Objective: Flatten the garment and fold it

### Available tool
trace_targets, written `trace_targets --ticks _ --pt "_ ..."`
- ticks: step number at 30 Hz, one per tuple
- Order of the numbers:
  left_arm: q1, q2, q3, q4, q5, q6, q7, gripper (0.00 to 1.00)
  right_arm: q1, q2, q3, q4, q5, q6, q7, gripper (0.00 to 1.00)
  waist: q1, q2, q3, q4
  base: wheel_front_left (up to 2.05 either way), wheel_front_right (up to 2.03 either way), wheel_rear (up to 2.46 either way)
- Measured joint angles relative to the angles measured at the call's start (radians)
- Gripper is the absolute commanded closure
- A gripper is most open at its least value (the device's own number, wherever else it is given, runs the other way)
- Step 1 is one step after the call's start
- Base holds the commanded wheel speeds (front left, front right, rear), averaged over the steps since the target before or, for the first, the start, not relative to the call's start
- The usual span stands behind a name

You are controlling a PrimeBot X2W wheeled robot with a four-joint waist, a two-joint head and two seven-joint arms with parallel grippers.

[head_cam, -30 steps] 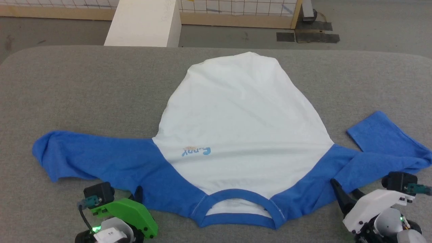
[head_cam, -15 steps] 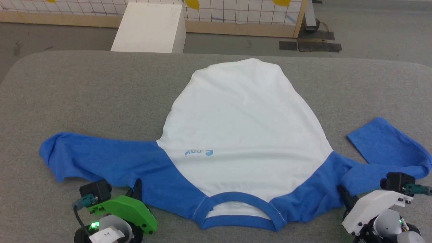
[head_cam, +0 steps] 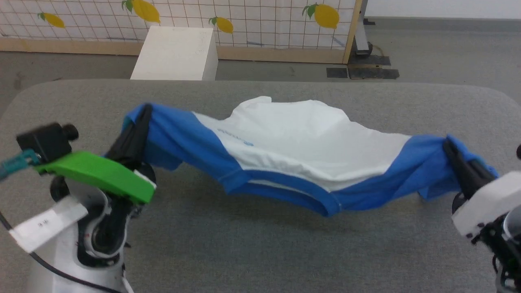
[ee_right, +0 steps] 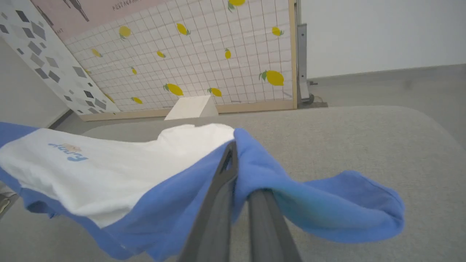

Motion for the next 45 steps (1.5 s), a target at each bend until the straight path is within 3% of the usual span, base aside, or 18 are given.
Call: trace_targets --ticks 3,6,14,21,30,37,45 --pt "-0.115 0.030 0.017 -0.042 -0.017 0.021 0.063 1.00 -0.142 -0.004 0.017 -0.071 -0.065 0.000 0.107 1.00 0.0000 0.0000 0.018 -0.003 0.00 0.00 0.00" --pt "-0.244 0.046 0.040 -0.040 -0.029 0.051 0.086 1.00 -0.306 -0.033 0.037 -0.066 -0.101 0.000 0.173 1.00 0.0000 0.0000 0.047 -0.007 0.00 0.00 0.00" --pt "-0.598 0.088 0.073 0.082 -0.012 0.107 0.089 1.00 -0.743 -0.099 0.079 0.144 -0.164 0.000 0.206 1.00 0.0000 0.0000 0.181 -0.020 0.00 0.00 0.00" --pt "-0.884 0.119 0.092 0.230 0.026 0.134 0.030 1.00 -1.075 -0.125 0.113 0.357 -0.257 0.000 0.089 1.00 0.0003 0.0000 0.327 -0.036 0.00 0.00 0.00" --pt "-1.164 0.133 0.142 0.335 0.059 0.150 -0.135 1.00 -1.391 -0.102 0.116 0.519 -0.367 0.001 -0.142 1.00 0.0004 0.0000 0.495 -0.061 0.00 0.00 0.00" --pt "-1.164 0.137 0.151 0.426 0.055 0.118 -0.172 1.00 -1.407 -0.093 0.147 0.639 -0.344 0.001 -0.229 1.00 0.0003 0.0000 0.564 -0.072 0.00 0.00 0.00" --pt "-0.874 0.154 0.086 0.565 0.086 0.032 -0.171 1.00 -1.129 -0.128 0.207 0.709 -0.205 0.001 -0.261 1.00 0.0002 0.0000 0.515 -0.059 0.00 0.00 0.00"
